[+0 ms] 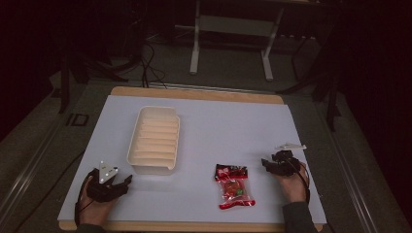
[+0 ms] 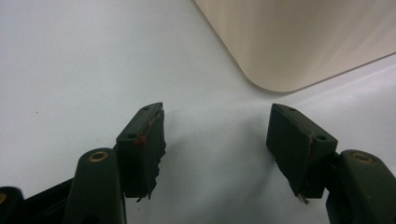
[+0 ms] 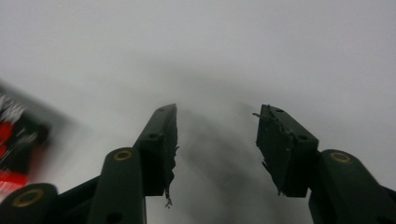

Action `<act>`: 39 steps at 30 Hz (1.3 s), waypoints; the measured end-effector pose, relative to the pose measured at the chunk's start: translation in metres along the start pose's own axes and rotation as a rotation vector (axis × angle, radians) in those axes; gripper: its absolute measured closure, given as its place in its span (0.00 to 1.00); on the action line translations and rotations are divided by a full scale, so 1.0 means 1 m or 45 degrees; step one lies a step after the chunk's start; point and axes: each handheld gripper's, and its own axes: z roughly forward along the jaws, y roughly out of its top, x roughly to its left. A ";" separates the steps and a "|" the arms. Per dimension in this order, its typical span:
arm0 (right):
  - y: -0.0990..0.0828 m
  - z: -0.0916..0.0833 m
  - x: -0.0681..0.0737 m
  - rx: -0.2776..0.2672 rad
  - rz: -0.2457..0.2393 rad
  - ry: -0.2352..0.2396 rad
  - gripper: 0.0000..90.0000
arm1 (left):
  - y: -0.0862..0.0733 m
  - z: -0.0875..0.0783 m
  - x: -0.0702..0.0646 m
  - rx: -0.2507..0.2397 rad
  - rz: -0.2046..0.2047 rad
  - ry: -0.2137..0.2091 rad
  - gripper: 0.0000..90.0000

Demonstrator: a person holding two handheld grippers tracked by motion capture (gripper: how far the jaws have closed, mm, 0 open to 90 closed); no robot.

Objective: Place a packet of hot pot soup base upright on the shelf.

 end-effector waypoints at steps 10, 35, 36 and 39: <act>-0.001 -0.008 0.012 0.020 -0.086 0.030 0.57 | 0.000 -0.001 0.000 -0.006 0.002 -0.002 0.41; 0.003 -0.007 0.037 -0.030 -0.082 0.277 0.51 | 0.000 0.000 -0.001 -0.002 0.012 0.002 0.42; 0.004 -0.006 0.039 -0.028 -0.074 0.292 0.49 | 0.000 0.000 -0.001 -0.001 0.011 0.002 0.42; 0.006 -0.006 0.041 -0.033 -0.071 0.305 0.48 | 0.000 0.000 -0.001 -0.001 0.013 0.002 0.42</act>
